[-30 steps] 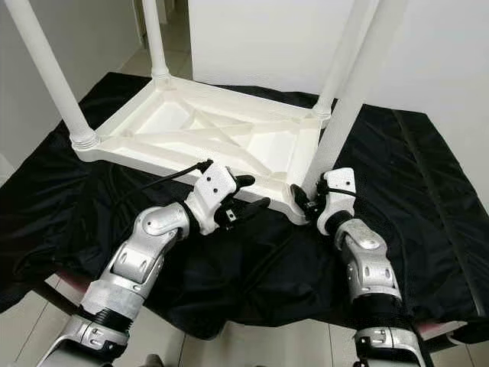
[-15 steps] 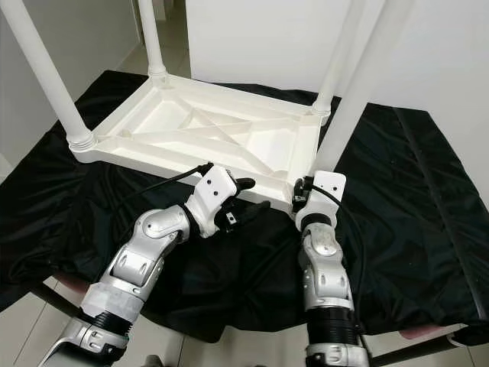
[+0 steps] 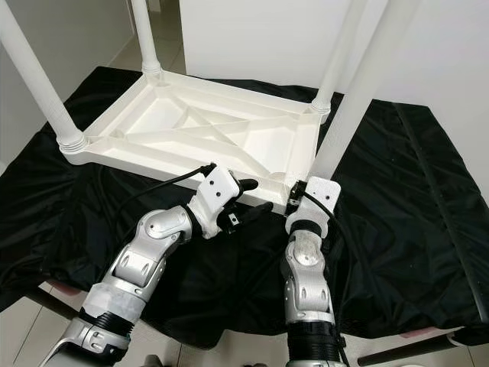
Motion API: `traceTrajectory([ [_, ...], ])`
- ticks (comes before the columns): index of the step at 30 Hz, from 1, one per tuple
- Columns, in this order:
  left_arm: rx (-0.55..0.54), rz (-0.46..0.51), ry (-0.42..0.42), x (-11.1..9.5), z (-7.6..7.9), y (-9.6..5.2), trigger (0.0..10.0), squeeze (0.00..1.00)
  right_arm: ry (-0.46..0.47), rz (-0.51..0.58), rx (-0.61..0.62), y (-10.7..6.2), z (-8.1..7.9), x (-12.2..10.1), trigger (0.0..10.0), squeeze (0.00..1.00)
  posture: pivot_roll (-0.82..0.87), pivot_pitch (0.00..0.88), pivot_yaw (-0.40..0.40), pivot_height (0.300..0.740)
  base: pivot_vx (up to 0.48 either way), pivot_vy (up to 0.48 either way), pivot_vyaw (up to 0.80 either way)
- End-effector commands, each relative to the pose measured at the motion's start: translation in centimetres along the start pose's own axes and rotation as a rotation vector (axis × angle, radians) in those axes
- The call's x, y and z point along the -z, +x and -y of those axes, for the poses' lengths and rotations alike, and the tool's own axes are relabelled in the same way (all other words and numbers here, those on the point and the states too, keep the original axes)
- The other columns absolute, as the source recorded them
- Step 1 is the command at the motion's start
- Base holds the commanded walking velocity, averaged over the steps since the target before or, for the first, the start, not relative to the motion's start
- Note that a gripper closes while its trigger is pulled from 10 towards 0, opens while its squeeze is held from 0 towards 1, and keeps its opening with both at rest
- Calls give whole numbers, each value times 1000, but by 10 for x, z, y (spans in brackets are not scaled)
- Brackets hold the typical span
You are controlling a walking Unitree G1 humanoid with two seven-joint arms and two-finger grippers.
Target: Building children table
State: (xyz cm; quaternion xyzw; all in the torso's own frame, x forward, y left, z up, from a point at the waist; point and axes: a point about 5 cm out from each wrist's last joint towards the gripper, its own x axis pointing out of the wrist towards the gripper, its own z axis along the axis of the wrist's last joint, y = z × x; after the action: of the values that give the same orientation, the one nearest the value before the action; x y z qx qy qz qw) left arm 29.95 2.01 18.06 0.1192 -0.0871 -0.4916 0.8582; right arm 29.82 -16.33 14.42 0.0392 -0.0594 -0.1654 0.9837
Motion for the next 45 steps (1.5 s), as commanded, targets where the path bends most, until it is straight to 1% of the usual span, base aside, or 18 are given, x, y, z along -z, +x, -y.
traceTrajectory([
  [1, -66, -8, -15, 2, -1, 1, 10000, 0, 9, 32, 4, 0, 6, -5, 10000, 1000, -39, 31, -32, 740, 0, 0, 0],
  [3, -67, -10, -17, 2, -1, 0, 10000, 0, 7, 42, -6, 0, 8, -6, 10000, 1000, -39, 32, -36, 740, 0, 0, 0],
  [8, -75, -18, -19, 4, -2, -2, 10000, 0, 0, 33, -105, -1, 7, -6, 10000, 1000, -38, 32, -38, 740, 0, 0, 0],
  [9, -76, -19, -20, 5, -1, -3, 10000, 0, -8, 26, -165, -3, 9, -4, 10000, 0, -35, 28, -43, 740, 0, 0, 0],
  [10, -76, -19, -20, 5, -1, -3, 10000, 0, -8, 26, -165, -3, 9, -4, 10000, 0, -35, 28, -43, 740, 0, 0, 0],
  [12, -79, -22, -18, 5, 0, -4, 10000, 0, -49, 4, -295, -5, 11, 2, 10000, 0, -35, 27, -44, 740, 0, 0, 0],
  [13, -79, -22, -18, 5, 0, -4, 10000, 0, -49, 4, -295, -5, 11, 2, 10000, 0, -35, 27, -44, 740, 0, 0, 0],
  [16, -78, -25, -18, 5, -1, -4, 10000, 0, -101, 28, -421, 0, 20, 3, 10000, 0, -37, 27, -41, 740, 0, 0, 0],
  [19, -78, -25, -18, 5, -1, -4, 10000, 0, -101, 28, -421, 0, 20, 3, 10000, 0, -37, 27, -41, 740, 0, 0, 0],
  [20, -79, -24, -18, 5, -1, -4, 10000, 0, -115, 28, -465, 4, 25, 2, 10000, 0, -37, 26, -41, 740, 0, 0, 0],
  [21, -79, -24, -18, 5, -1, -4, 10000, 0, -115, 28, -465, 4, 25, 2, 10000, 0, -37, 26, -41, 740, 0, 0, 0],
  [24, -72, -21, -18, 3, -2, -1, 10000, 0, -196, -40, -633, 21, 47, 2, 10000, 0, -38, 21, -24, 740, 0, 0, 0],
  [26, -69, -21, -17, 3, -2, -1, 10000, 0, -219, -57, -668, 23, 51, 1, 10000, 0, -36, 19, -16, 740, 0, 0, 0],
  [27, -64, -21, -16, 2, -2, 0, 10000, 0, -256, -78, -718, 25, 53, 2, 10000, 0, -36, 18, -13, 740, 0, 0, 0],
  [32, -53, -23, -10, 2, -2, 0, 10000, 0, -312, -93, -786, 28, 54, 2, 10000, 0, -35, 10, 1, 740, 0, 0, 0],
  [34, -40, -22, 0, 1, -3, 0, 10000, 0, -335, -106, -844, 35, 50, 1, 10000, 0, -35, 5, 7, 740, 0, 0, 0],
  [42, -50, -9, 13, -4, -8, 2, 10000, 0, -362, -116, -916, 47, 43, 3, 10000, 0, -10, 0, 0, 740, 0, 0, 0],
  [45, -61, -7, 14, -5, -8, 2, 10000, 0, -352, -121, -946, 55, 36, 2, 10000, 0, 0, 0, -9, 740, 0, 0, 0],
])
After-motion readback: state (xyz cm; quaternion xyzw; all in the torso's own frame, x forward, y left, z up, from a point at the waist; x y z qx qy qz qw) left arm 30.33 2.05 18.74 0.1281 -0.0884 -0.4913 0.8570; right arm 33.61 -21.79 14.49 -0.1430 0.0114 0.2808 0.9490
